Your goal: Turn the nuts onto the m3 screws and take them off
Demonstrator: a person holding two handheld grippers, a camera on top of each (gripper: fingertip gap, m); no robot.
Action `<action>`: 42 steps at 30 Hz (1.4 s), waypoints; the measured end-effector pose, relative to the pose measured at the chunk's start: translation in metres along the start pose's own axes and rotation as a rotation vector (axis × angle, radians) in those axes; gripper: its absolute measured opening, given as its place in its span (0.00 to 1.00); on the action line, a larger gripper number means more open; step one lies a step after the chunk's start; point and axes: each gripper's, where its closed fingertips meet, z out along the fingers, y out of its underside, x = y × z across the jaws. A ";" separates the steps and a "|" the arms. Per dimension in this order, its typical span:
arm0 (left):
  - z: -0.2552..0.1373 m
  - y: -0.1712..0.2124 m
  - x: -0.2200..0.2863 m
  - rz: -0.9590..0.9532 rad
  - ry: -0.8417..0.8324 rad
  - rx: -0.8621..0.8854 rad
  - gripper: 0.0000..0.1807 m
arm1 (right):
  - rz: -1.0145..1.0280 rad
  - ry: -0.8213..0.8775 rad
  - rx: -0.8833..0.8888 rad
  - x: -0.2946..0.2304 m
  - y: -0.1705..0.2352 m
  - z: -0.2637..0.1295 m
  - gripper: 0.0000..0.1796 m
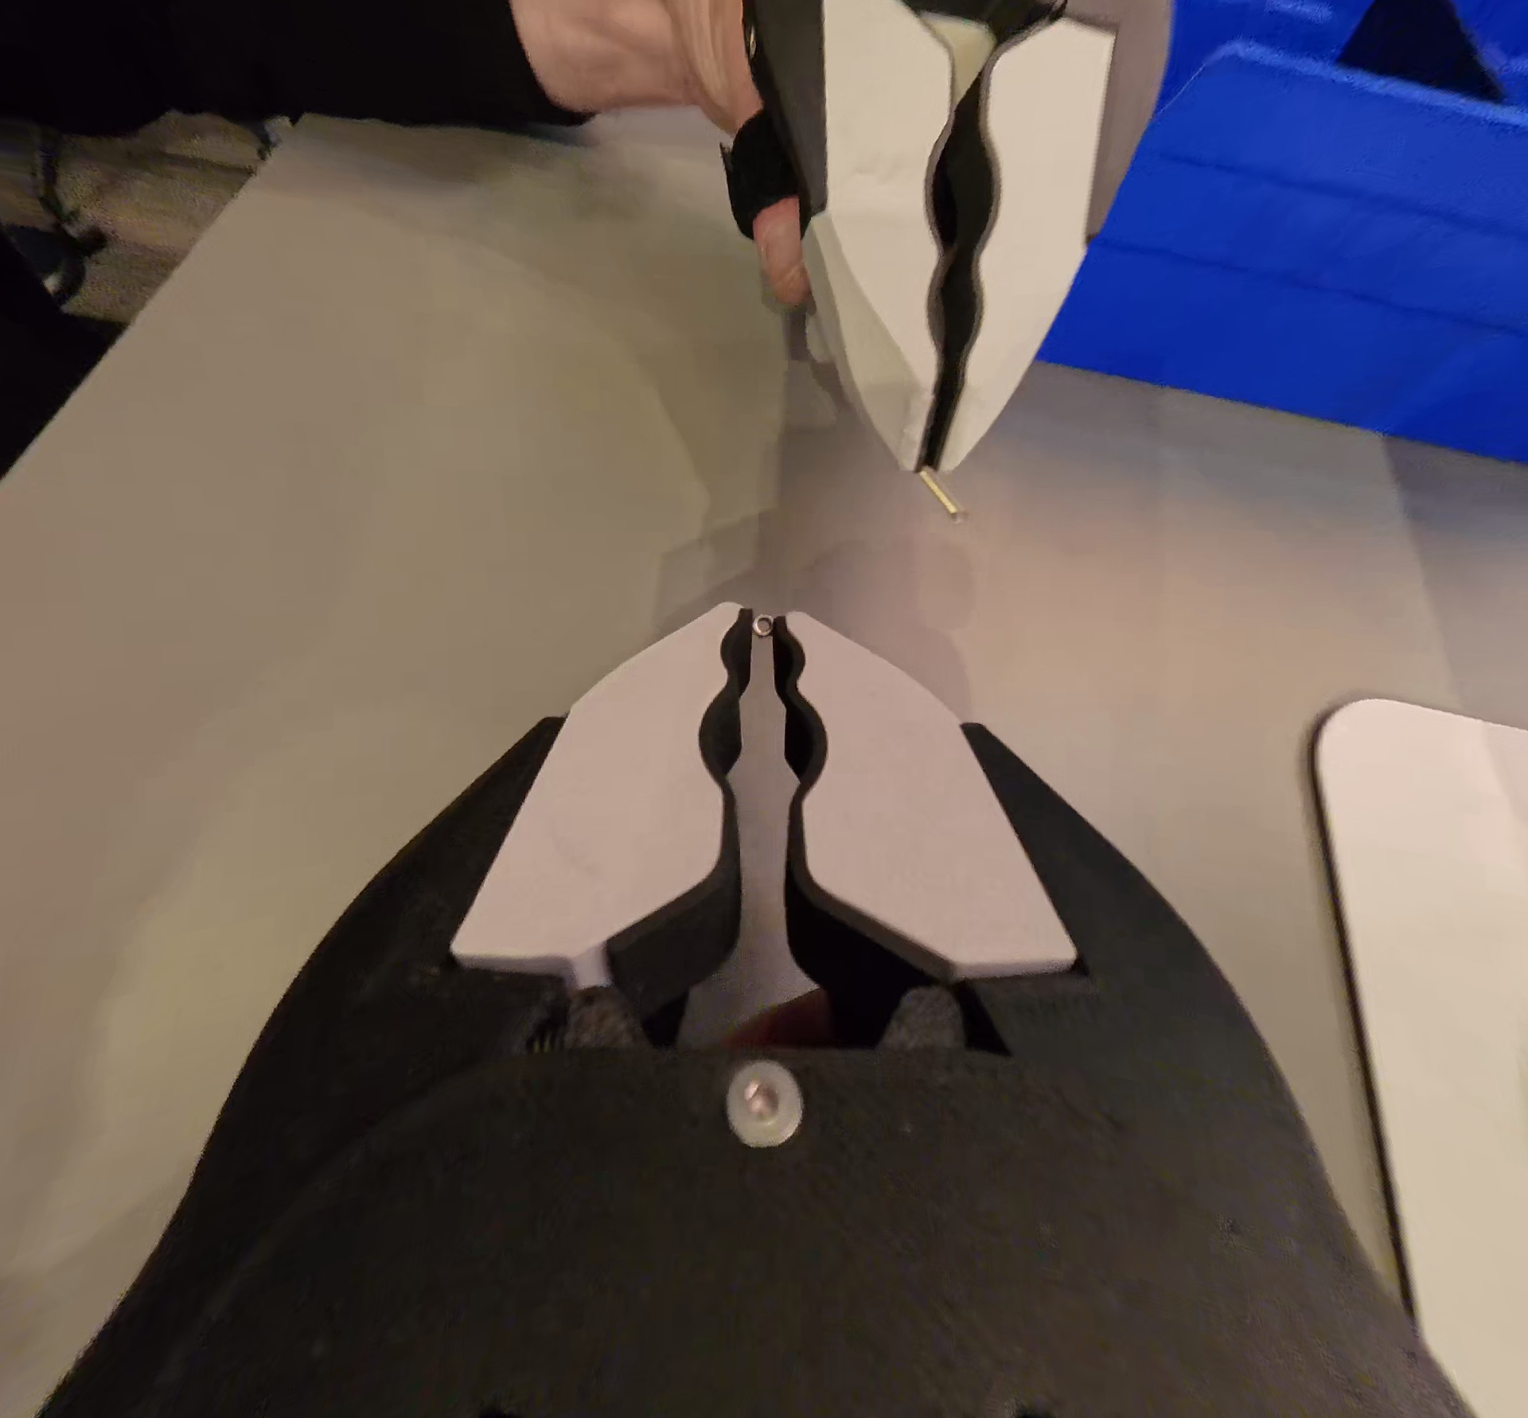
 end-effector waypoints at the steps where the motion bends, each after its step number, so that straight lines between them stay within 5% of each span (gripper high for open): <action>1: 0.000 -0.002 0.002 -0.007 0.013 0.014 0.01 | -0.003 0.010 0.019 0.002 -0.003 -0.004 0.03; 21: 0.012 -0.044 0.044 -0.119 0.328 0.269 0.01 | -0.061 0.070 0.284 0.004 -0.051 -0.058 0.03; 42: 0.014 -0.050 0.048 -0.100 0.338 0.299 0.01 | -0.048 0.050 0.314 0.001 -0.051 -0.059 0.03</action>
